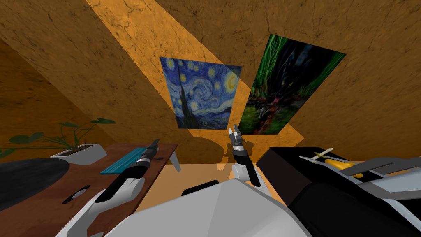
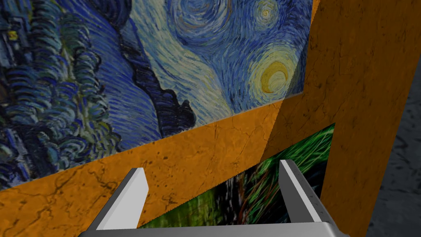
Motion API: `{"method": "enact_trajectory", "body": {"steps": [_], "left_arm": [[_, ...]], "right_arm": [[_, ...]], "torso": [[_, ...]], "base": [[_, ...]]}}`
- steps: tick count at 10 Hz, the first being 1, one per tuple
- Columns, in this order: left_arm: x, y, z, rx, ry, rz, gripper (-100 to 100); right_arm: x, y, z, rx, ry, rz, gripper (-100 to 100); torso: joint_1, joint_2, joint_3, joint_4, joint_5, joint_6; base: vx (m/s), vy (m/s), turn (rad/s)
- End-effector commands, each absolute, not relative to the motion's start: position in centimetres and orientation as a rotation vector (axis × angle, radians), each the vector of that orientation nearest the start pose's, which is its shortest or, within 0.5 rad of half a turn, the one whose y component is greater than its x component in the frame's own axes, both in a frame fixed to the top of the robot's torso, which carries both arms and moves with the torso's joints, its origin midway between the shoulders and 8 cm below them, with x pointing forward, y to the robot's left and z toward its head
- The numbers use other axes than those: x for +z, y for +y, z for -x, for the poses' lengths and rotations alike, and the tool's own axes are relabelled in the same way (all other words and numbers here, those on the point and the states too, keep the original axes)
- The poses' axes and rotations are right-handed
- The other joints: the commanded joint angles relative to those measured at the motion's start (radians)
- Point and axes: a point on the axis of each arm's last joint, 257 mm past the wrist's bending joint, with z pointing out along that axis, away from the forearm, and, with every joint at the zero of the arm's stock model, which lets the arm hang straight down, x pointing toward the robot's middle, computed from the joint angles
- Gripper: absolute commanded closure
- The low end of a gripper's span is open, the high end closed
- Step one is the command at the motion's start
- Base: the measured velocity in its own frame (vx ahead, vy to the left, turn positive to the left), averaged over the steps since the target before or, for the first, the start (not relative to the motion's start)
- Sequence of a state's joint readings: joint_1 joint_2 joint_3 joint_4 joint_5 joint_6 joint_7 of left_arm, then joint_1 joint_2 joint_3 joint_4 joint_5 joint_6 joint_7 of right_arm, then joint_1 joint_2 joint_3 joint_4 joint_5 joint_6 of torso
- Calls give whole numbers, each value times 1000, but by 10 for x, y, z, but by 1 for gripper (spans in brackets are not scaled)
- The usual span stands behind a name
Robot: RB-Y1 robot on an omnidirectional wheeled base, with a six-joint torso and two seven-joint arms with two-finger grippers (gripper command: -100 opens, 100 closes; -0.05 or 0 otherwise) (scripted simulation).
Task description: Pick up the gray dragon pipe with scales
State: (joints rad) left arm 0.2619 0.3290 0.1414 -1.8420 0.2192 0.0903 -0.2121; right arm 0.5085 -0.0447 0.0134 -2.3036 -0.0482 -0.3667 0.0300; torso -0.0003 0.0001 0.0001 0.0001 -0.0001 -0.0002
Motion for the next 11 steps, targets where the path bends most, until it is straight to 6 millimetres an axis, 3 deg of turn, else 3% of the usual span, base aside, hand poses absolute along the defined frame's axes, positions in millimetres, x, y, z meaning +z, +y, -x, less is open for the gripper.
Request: {"method": "enact_trajectory", "body": {"steps": [1,4,9,11], "left_arm": [[-215,398,-471,-791,1337,1075,-100],[-237,408,-474,-740,1397,1119,-100],[-290,432,-477,-620,1544,1224,-100],[-298,433,-474,-604,1569,1247,-100]], "right_arm": [[6,-279,-361,1290,712,-740,0],[6,-279,-361,1290,712,-740,0],[6,-279,-361,1289,712,-740,0],[6,-279,-361,1289,712,-740,0]], "torso": [[0,0,0,0,0,0],[0,-1,0,0,0,0],[1,-1,-1,0,0,0],[1,-2,-1,0,0,0]], "base": [[-1,-7,-17],[3,-3,-15],[15,2,-17],[16,5,-3]]}}
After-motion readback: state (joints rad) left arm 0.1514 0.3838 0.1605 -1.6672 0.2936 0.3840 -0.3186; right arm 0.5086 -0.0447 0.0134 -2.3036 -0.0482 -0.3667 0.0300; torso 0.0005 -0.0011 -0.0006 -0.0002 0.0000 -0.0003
